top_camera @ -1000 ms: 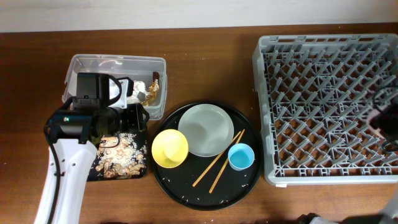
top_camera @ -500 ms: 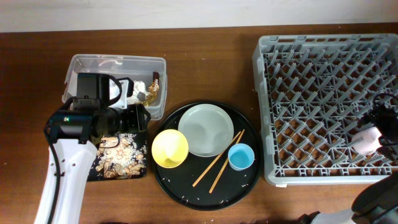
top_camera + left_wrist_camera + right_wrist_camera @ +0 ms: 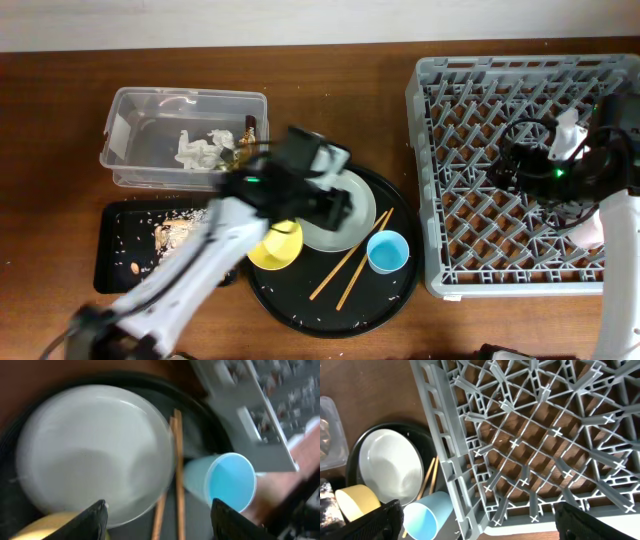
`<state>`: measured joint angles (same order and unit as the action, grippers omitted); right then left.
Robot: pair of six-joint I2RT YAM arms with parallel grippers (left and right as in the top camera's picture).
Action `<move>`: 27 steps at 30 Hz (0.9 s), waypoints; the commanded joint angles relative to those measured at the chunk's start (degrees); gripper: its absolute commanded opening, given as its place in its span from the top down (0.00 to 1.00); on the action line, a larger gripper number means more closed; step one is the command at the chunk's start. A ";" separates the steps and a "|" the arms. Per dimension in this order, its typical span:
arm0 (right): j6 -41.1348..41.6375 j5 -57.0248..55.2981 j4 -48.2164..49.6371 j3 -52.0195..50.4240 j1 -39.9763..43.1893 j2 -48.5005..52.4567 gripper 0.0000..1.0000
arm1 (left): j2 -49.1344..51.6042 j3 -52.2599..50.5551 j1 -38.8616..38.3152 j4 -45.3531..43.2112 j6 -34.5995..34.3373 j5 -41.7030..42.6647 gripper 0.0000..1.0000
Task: Sort waste into correct bins and load items into the dishwasher rack
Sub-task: 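Grasp the blue cup with the left gripper and lift it, then hand the blue cup from the left gripper to the right gripper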
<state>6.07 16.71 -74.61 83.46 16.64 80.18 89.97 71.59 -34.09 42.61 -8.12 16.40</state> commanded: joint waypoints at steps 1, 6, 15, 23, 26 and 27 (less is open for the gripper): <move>-0.31 -1.55 -0.24 0.85 -0.50 -0.22 0.02 | 8.02 0.35 -6.97 -4.35 -0.83 0.28 0.35; -0.28 -2.36 -0.22 0.85 -0.52 -0.22 0.02 | 16.13 0.35 -10.16 -6.21 -1.27 0.11 0.50; -0.33 -2.40 -0.22 0.85 -0.50 -0.20 0.02 | 15.85 3.30 -8.07 -2.14 -1.42 1.86 1.00; -15.10 17.64 -0.70 0.70 -0.59 0.17 0.02 | 7.74 7.30 15.61 -2.84 -3.34 41.53 1.00; -28.33 35.45 -3.15 0.17 -3.76 1.57 0.02 | 7.78 7.30 22.34 -4.90 -4.72 59.49 1.00; -29.79 38.05 -3.02 -0.13 -5.51 1.86 0.02 | 7.78 7.32 22.75 -5.11 -4.72 61.33 1.00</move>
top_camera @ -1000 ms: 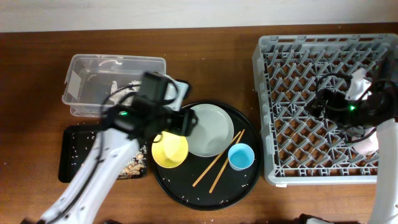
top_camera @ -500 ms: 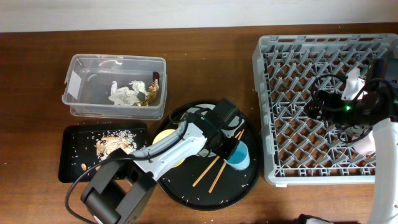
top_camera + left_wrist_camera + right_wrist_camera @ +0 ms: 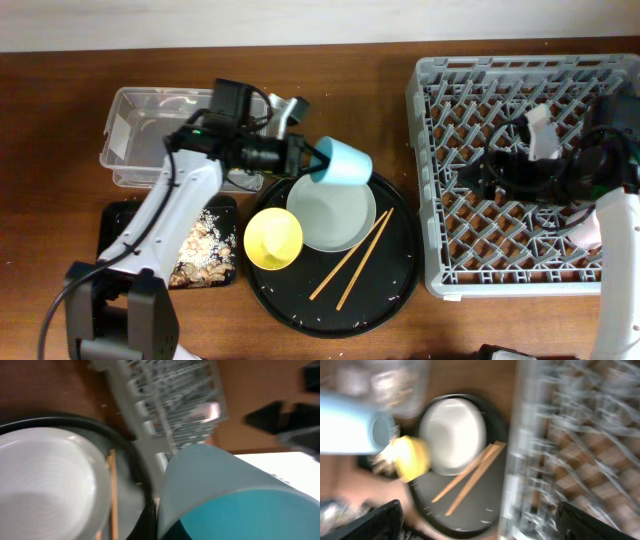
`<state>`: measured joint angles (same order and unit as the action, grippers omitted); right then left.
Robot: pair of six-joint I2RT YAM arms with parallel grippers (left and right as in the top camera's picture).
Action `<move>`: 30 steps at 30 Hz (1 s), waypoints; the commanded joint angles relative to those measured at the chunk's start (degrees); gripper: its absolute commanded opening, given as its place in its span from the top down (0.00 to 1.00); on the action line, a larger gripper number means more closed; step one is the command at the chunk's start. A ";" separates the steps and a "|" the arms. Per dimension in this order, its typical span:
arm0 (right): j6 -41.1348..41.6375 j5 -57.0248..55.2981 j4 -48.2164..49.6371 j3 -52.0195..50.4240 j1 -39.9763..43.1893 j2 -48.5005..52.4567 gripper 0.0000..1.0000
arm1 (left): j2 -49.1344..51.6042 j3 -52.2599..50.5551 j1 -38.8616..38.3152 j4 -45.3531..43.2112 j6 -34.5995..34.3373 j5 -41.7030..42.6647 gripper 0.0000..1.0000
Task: Sort waste into correct bins and load items into the dishwasher rack
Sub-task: 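Hand the blue cup from the left gripper to the right gripper, then place the blue cup in the rack beside the pink cup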
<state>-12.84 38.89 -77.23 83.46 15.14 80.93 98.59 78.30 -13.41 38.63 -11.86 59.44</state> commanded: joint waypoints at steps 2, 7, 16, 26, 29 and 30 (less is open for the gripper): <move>-12.48 19.63 0.24 -0.52 -7.76 1.79 0.02 | -0.83 0.59 1.90 -1.11 -0.96 18.99 1.00; -12.41 22.62 7.72 -0.55 -20.94 3.06 0.02 | -0.83 0.59 1.14 -1.11 -1.01 19.06 1.00; -11.98 20.46 15.61 -0.59 -27.23 7.39 0.02 | -0.83 0.59 1.14 -1.09 -1.42 21.84 1.00; -11.78 32.50 21.62 -0.52 -27.08 9.55 0.06 | -0.83 0.61 1.03 -0.92 -1.40 21.77 1.00; -11.78 33.79 21.94 -0.52 -27.08 9.55 0.20 | -0.83 0.59 1.03 -0.92 -1.38 21.70 1.00; -11.76 33.79 21.94 -0.52 -27.08 9.55 0.21 | -0.83 0.61 1.03 -0.92 -1.38 21.57 1.00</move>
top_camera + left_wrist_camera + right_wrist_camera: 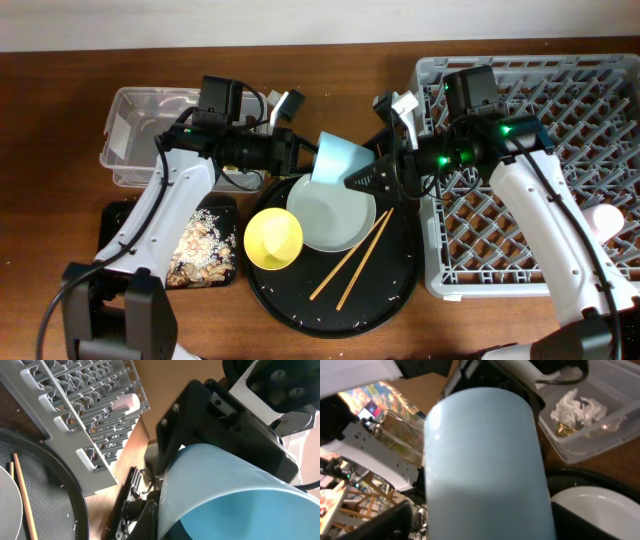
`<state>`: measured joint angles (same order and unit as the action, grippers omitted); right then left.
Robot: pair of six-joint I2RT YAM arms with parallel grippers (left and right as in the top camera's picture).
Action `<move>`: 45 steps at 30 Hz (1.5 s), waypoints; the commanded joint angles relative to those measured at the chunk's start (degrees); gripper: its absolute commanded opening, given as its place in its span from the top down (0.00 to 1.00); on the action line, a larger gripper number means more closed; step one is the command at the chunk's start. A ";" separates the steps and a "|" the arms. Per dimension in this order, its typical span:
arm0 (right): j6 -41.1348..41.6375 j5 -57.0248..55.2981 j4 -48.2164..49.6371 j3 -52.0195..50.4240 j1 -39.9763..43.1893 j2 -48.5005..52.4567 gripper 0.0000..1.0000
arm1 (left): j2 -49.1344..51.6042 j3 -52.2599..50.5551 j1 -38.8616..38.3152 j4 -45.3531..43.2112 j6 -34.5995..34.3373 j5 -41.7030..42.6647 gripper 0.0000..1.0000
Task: Sort waste into correct bins and load items into the dishwasher rack
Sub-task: 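Place the blue cup in the rack beside the pink cup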
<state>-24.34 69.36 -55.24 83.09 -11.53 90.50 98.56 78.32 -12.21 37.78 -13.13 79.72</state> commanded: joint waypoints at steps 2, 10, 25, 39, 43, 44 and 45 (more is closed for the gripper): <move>-0.28 3.30 -0.04 -0.15 -0.42 -0.02 0.24 | -0.81 0.57 -0.17 -0.07 -0.11 1.29 1.00; -0.26 0.55 -0.66 -0.15 -0.42 -0.02 0.38 | -0.81 0.57 -0.17 0.00 -0.11 -1.86 0.70; 24.46 -53.77 -17.05 11.54 27.76 -1.75 0.51 | -15.32 0.59 9.90 22.38 3.82 -57.18 0.43; 34.95 -69.59 -19.41 12.07 45.31 14.23 0.43 | -15.93 0.59 9.90 23.80 3.82 -58.64 0.42; 34.93 -64.72 -19.32 12.11 45.31 15.30 0.02 | -15.93 0.59 9.90 23.82 3.82 -58.62 0.42; 34.93 -62.14 -19.28 12.13 45.31 15.30 0.02 | -15.93 0.59 9.90 23.82 3.82 -58.60 0.39; 34.88 -59.67 -19.41 12.41 45.31 15.17 0.02 | -15.93 0.59 9.90 23.85 3.82 -58.60 0.39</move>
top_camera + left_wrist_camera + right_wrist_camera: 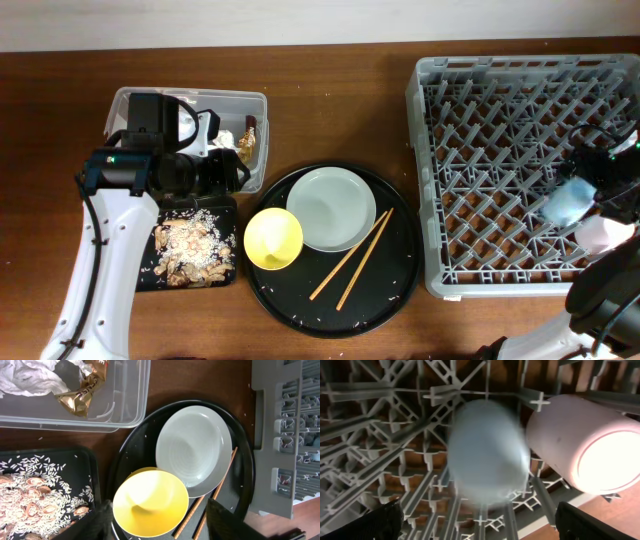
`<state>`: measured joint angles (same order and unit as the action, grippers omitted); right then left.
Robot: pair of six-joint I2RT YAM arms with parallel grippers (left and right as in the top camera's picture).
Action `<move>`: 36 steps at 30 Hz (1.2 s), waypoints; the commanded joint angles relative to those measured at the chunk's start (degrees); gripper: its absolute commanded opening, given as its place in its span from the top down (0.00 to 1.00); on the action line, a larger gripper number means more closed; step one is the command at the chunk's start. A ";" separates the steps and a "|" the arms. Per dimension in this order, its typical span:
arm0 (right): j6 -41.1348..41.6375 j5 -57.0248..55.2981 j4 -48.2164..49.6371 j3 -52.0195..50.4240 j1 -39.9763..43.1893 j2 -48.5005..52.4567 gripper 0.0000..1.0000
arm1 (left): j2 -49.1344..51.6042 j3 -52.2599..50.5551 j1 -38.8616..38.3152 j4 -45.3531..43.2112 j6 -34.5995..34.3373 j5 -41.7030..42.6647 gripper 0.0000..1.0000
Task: Sort waste into correct bins and load items into the dishwasher rack
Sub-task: 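Place the blue cup in the rack beside the pink cup, then reach the right gripper to the yellow bowl and grasp it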
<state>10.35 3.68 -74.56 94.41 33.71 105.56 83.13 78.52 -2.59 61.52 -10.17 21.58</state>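
Note:
A light blue cup (487, 455) shows blurred on the grid of the grey dishwasher rack (480, 80), lying beside a pink cup (580, 445). My right gripper (480, 522) hangs open just above them, holding nothing. In the overhead view the blue cup (565, 200) is at the rack's right side under the right gripper (598, 172). My left gripper (160, 525) is open over the round black tray (245, 485). That tray carries a yellow bowl (150, 502), a white plate (190, 450) and wooden chopsticks (220, 480).
A clear plastic bin (135, 105) at the back left holds crumpled tissue (25, 372) and a gold wrapper (82, 392). In front of it a black rectangular tray (190, 245) holds rice and food scraps. The rack takes up the right side.
The blue cup, then held by my left gripper above the round tray with the right gripper at it, now lies in the rack. Both grippers are open, the left back by the bins.
First the blue cup stood on the round tray with my left gripper open over it and the right arm over the rack. Then the left gripper held the cup above the plate. The right arm then met it there. Now the cup is in the rack.

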 commanded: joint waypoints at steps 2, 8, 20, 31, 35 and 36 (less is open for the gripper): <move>-2.71 12.76 -0.26 1.90 -0.09 -1.07 0.02 | -0.50 0.39 0.26 0.20 0.87 -0.46 0.39; -8.87 17.33 -0.59 2.36 -11.82 -10.64 0.02 | -0.50 0.37 0.26 1.53 0.85 -2.64 0.34; -3.41 15.54 3.23 -0.63 -62.12 -6.38 0.04 | -0.50 0.33 0.31 10.40 -12.35 -24.41 0.27; 10.14 9.18 16.87 -5.49 -77.18 9.40 0.56 | -0.50 0.33 0.31 10.56 -12.52 -24.41 0.18; 10.12 9.14 19.37 -5.49 -77.20 9.70 0.74 | -0.50 0.33 0.31 10.56 -12.52 -24.39 0.18; 10.12 9.16 19.34 -5.49 -77.20 9.70 0.75 | -0.50 0.33 0.31 10.56 -12.52 -24.41 0.18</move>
<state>19.88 13.93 -55.46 89.01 -43.07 115.00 83.13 78.54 -2.59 71.99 -22.15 -2.00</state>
